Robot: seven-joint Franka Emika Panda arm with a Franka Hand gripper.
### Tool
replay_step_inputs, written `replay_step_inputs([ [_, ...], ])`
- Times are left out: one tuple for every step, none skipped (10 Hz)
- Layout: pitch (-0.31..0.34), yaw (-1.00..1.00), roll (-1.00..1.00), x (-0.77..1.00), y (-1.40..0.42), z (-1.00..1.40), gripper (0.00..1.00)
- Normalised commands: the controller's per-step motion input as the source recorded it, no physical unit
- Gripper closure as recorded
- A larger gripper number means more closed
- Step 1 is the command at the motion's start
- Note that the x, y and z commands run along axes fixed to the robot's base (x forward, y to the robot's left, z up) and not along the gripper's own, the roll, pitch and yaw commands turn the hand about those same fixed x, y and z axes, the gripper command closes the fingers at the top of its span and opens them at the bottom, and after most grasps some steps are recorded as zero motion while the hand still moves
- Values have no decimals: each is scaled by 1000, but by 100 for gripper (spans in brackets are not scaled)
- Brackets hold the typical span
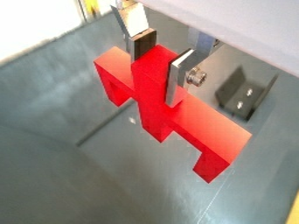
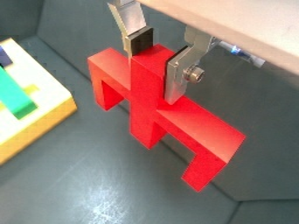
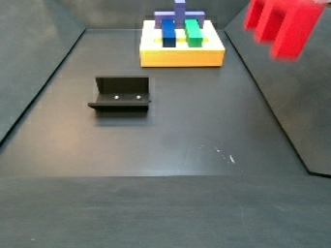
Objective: Pick up the red object. Move up. Move to above the board. Insert the red object.
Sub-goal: Move to above the board.
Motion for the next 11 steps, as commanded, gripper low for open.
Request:
replay_step_inputs([
  [101,-12,-80,69,3,582,100],
  [88,-11,-67,68,11,266,100],
  [72,-4,-67,43,6,183,100],
  [23,1000,-34,700,-1400,208,100],
  [23,1000,-29,695,-1400,186,100],
  [37,1000,-17,724,-1400,177,100],
  [42,1000,-31,752,-1400,186,100],
  [49,1000,-26,758,-1400,194,100],
  [51,1000,-24,753,-1400,200,100],
  [62,1000,-24,787,-1400,209,100],
  [68,1000,-22,804,-1400,210,100],
])
